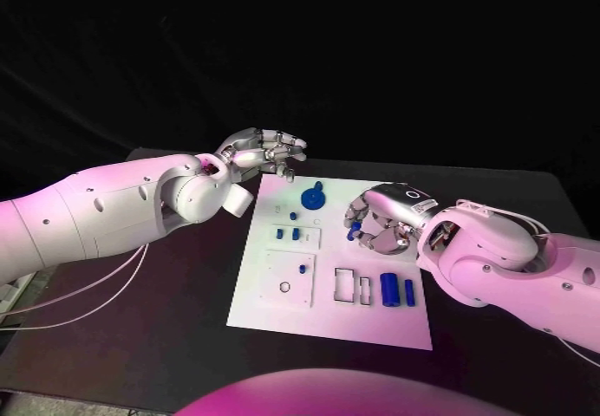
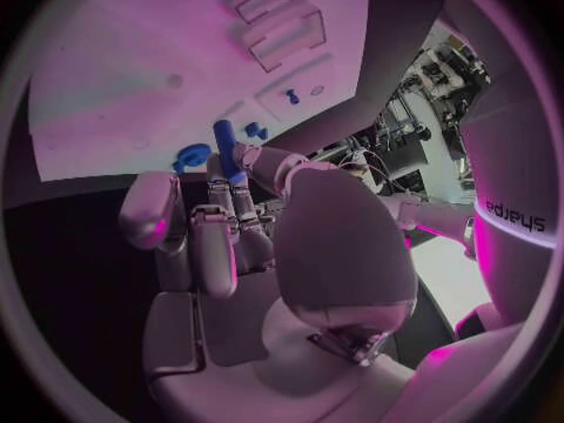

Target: Assemble the parts on the task board

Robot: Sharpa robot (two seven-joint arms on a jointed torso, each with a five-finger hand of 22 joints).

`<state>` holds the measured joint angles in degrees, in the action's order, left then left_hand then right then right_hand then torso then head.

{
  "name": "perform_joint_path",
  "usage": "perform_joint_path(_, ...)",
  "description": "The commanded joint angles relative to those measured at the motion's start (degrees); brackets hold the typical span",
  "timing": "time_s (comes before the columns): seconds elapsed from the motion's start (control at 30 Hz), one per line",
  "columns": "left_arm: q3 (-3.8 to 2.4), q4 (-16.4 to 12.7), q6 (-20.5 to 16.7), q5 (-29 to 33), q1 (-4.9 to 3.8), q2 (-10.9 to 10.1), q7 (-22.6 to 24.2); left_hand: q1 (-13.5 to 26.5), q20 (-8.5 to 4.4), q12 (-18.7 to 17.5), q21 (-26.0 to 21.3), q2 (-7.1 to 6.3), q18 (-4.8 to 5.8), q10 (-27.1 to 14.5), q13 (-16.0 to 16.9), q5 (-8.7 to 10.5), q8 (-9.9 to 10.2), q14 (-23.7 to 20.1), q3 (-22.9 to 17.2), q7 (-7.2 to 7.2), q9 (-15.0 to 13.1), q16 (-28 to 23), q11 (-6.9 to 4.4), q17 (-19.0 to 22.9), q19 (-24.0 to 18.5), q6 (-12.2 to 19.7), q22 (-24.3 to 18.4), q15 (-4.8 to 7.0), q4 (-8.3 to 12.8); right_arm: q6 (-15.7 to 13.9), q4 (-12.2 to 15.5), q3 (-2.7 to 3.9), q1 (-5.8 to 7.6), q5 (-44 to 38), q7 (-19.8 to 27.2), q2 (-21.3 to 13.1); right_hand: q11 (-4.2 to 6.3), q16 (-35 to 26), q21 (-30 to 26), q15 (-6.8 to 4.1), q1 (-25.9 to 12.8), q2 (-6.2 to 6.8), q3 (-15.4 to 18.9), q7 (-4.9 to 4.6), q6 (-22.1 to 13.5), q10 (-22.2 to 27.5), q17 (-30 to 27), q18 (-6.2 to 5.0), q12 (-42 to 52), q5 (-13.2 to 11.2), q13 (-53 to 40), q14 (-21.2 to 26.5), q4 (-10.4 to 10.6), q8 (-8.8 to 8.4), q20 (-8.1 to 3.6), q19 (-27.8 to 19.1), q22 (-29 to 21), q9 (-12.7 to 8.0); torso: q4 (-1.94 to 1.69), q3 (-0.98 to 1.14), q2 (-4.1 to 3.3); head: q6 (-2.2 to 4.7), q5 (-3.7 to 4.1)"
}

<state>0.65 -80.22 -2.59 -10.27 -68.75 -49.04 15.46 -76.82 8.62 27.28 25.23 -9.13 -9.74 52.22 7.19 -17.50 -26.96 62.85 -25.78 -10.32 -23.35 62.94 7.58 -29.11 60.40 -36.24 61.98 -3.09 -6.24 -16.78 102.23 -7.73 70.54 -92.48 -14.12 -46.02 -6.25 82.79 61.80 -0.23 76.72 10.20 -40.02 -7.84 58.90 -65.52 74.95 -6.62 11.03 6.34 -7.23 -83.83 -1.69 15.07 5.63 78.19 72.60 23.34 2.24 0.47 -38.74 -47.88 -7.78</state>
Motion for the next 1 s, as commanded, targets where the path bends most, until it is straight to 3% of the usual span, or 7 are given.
perform_joint_path(0.03,-0.04,0.13,1.04,-0.07,-0.04,0.31,0.41,0.46,0.25,0.25,-0.2,-0.11,-0.4,-0.51,-0.06,-0.03,-0.26,-0.5,0.07,-1.46,-0.08,0.25,0.09,0.05,-0.03,0.37,-0.05,-0.11,0.24,-0.48,1.66,0.03,-0.4,-0.18,0.59,1.51,2.32,0.33,0.38,-0.38,0.7,-0.04,0.08,0.02,0.43,-2.8,0.42,0.44,0.22,0.43,-1.79,-2.92,-0.42,0.2,-0.32,0.14,0.07,0.11,-0.02,-0.09,0.17,-0.18,-0.82)
perform_joint_path(0.2,-0.03,0.39,1.06,-0.07,-0.03,0.6,0.52,0.46,0.25,0.25,-0.2,-0.11,-0.4,-0.51,-0.06,-0.03,-0.26,-0.5,0.07,-1.46,-0.08,0.25,0.09,0.05,-0.03,0.37,-0.05,-0.11,0.24,-0.71,2.46,0.04,-1.6,-0.7,1.47,4.97,2.3,0.31,0.36,-0.38,0.72,-0.04,0.01,0.0,0.33,-2.75,0.39,0.44,0.2,0.69,-1.84,-2.91,-0.49,0.17,-0.34,0.12,0.09,0.16,-0.03,-0.13,0.19,-0.2,-1.33)
perform_joint_path(0.3,-0.03,0.65,1.03,-0.07,-0.03,0.88,0.56,0.46,0.25,0.25,-0.2,-0.11,-0.4,-0.51,-0.06,-0.03,-0.26,-0.5,0.07,-1.46,-0.08,0.25,0.09,0.05,-0.03,0.37,-0.05,-0.11,0.24,-0.77,1.96,0.04,-2.4,-1.06,2.13,7.38,2.28,0.29,0.3,-0.38,0.73,-0.06,-0.03,-0.02,0.27,-2.7,0.35,0.43,0.18,0.83,-1.87,-2.9,-0.53,0.15,-0.35,0.08,0.07,0.2,-0.08,-0.04,0.11,0.13,-1.74)
perform_joint_path(0.43,-0.02,0.94,1.12,-0.2,-0.03,1.15,0.5,0.45,0.26,0.29,-0.23,-0.09,-0.4,-0.57,-0.06,-0.03,-0.36,-0.52,0.06,-1.47,-0.1,0.27,0.1,0.05,-0.03,0.48,-0.04,-0.12,0.27,-0.43,0.74,-0.04,-3.45,-1.24,3.28,10.06,2.26,0.23,0.2,-0.37,0.71,-0.13,-0.12,-0.05,0.22,-2.68,0.23,0.41,0.18,1.23,-1.96,-2.88,-0.6,0.16,-0.38,0.02,0.05,0.29,-0.12,-0.04,0.11,-0.16,-2.48)
perform_joint_path(0.6,-0.01,1.17,1.06,-0.77,-0.03,1.16,0.48,0.41,0.27,0.31,-0.24,-0.09,-0.4,-0.59,-0.06,-0.02,-0.43,-0.54,0.05,-1.47,-0.12,0.28,0.1,0.05,-0.03,0.52,-0.04,-0.12,0.32,-0.14,-0.71,-0.2,-5.26,-1.31,4.11,12.01,2.26,0.21,0.18,-0.37,0.72,-0.15,-0.15,-0.05,0.21,-2.67,0.19,0.41,0.18,1.32,-1.98,-2.87,-0.63,0.17,-0.38,0.01,0.04,0.31,0.08,-0.11,0.06,-0.23,-3.01)
perform_joint_path(0.77,0.01,1.25,1.04,-0.96,-0.04,1.15,0.46,0.41,0.28,0.35,-0.26,-0.12,-0.4,-0.61,-0.05,0.01,-0.52,-0.56,0.07,-1.47,-0.14,0.29,0.1,0.06,-0.03,0.56,-0.03,-0.13,0.36,-0.18,-2.49,-0.33,-7.32,-1.35,4.55,13.53,2.25,0.27,0.26,-0.37,0.71,-0.1,-0.16,-0.07,0.15,-2.63,0.32,0.42,0.16,1.44,-2.01,-2.9,-0.68,0.16,-0.38,0.03,0.11,0.35,0.04,0.01,0.04,-0.57,-3.7)
perform_joint_path(1.0,0.04,1.25,1.12,-1.01,-0.04,1.22,0.43,0.41,0.28,0.35,-0.26,-0.12,-0.4,-0.61,-0.05,0.01,-0.52,-0.56,0.07,-1.47,-0.14,0.29,0.1,0.06,-0.03,0.56,-0.03,-0.13,0.36,-0.22,-4.3,-0.48,-8.91,-1.38,4.91,14.79,2.24,0.3,0.32,-0.36,0.72,-0.1,-0.19,-0.07,0.1,-2.6,0.39,0.44,0.16,1.55,-2.04,-2.92,-0.74,0.14,-0.39,0.05,0.16,0.38,0.0,0.01,0.01,-1.02,-4.3)
